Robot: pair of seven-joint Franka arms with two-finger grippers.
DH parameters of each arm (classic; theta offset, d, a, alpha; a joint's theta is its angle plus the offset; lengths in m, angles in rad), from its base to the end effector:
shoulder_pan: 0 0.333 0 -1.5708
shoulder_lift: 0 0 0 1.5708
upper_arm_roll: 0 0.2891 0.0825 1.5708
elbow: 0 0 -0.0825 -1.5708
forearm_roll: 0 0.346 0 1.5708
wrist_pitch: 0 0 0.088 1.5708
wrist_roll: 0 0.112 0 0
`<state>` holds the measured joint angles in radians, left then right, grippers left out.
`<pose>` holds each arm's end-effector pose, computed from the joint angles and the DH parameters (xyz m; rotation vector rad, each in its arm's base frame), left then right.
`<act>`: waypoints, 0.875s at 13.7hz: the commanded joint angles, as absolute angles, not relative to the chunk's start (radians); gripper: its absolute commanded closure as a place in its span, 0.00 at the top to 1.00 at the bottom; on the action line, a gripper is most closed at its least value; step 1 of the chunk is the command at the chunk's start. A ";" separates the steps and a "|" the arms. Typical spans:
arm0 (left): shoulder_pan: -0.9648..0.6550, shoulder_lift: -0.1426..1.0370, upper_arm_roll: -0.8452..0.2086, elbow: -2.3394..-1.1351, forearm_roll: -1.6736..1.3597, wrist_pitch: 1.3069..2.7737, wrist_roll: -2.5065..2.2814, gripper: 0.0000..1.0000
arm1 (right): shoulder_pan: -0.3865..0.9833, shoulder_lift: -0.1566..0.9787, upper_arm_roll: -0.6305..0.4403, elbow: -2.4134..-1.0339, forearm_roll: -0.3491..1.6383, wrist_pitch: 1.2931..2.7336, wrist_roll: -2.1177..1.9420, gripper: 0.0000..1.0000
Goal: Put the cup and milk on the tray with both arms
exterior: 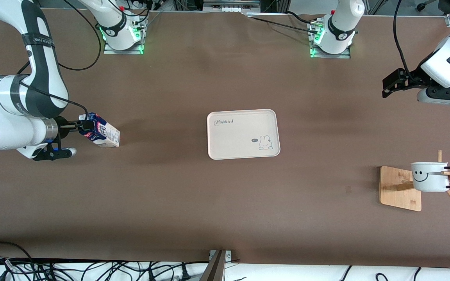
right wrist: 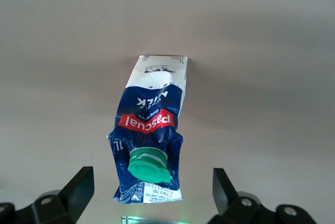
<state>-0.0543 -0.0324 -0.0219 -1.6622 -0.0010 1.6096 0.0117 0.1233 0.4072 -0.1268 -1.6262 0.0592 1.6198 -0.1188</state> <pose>0.5076 -0.0390 0.5728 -3.1380 0.1379 0.0317 0.5722 0.0110 0.3488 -3.0420 -0.1521 0.6315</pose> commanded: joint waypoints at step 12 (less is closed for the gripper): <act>-0.048 -0.051 -0.023 -1.675 0.012 1.606 0.029 1.00 | 0.129 0.416 -0.124 -1.649 0.071 1.632 -0.110 1.00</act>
<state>-0.0528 -0.0324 -0.0217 -1.6622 -0.0010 1.6086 0.0117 0.1270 0.4151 -0.1261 -1.6366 0.0607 1.6225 -0.1188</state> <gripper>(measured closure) 0.000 0.000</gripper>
